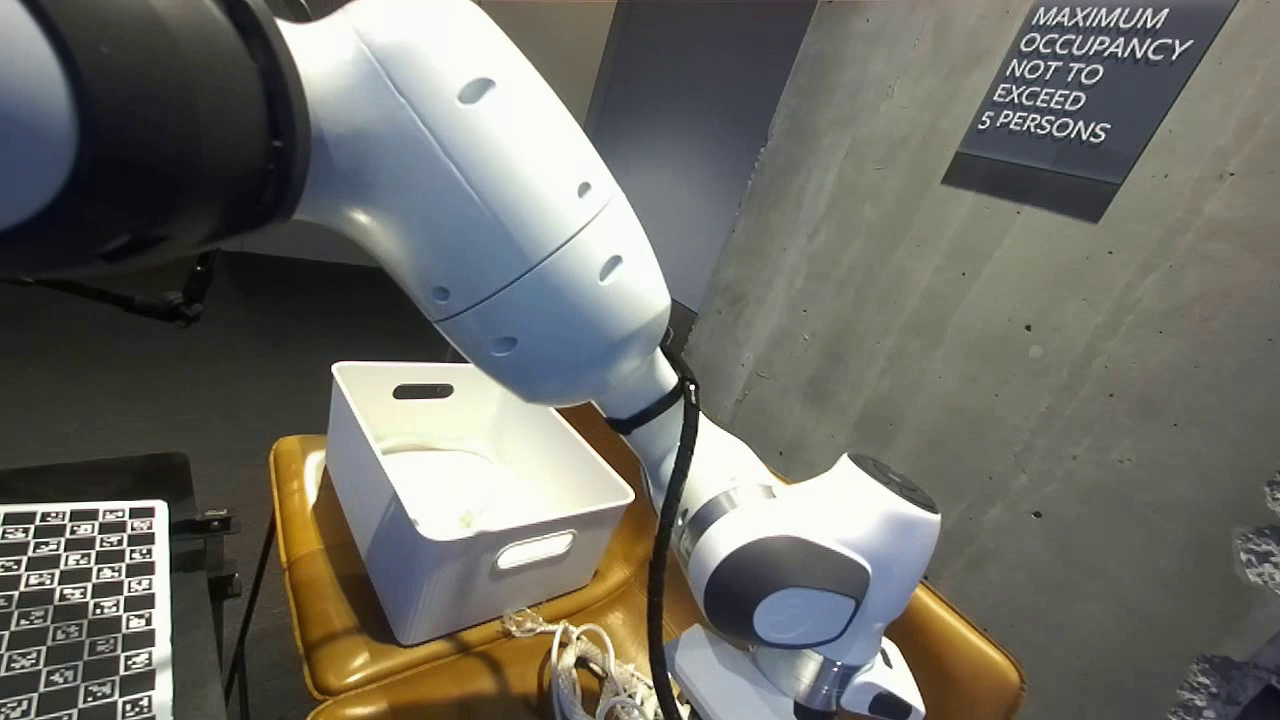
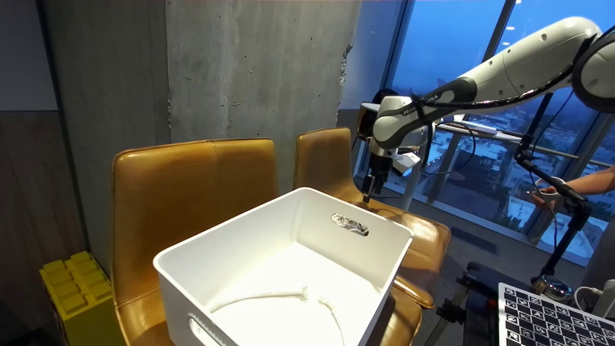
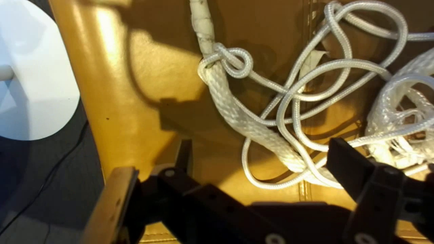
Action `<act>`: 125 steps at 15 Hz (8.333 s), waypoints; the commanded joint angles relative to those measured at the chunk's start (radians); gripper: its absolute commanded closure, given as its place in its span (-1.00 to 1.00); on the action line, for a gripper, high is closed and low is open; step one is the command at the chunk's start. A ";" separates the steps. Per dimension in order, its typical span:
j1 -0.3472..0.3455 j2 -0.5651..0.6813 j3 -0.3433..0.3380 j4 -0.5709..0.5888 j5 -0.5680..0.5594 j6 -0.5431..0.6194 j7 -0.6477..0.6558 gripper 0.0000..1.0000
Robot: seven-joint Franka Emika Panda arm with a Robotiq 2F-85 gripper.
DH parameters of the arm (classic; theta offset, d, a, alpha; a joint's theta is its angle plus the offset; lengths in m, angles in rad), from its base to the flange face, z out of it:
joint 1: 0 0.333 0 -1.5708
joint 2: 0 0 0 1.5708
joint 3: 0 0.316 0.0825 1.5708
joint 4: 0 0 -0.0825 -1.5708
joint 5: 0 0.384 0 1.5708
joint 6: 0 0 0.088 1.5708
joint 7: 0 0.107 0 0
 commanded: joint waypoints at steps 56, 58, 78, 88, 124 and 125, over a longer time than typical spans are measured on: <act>0.155 -0.080 0.043 -0.033 -0.039 0.163 -0.233 0.95; 0.140 -0.145 0.093 -0.116 -0.058 0.272 -0.229 0.95; -0.949 -0.550 1.140 -0.992 0.410 0.814 -0.555 0.95; -1.181 -0.481 1.447 -1.048 0.104 0.926 -0.340 0.95; -1.219 -0.637 1.852 -0.787 -0.096 0.081 0.363 0.29; -1.201 -0.646 1.832 -0.786 -0.097 0.097 0.358 0.26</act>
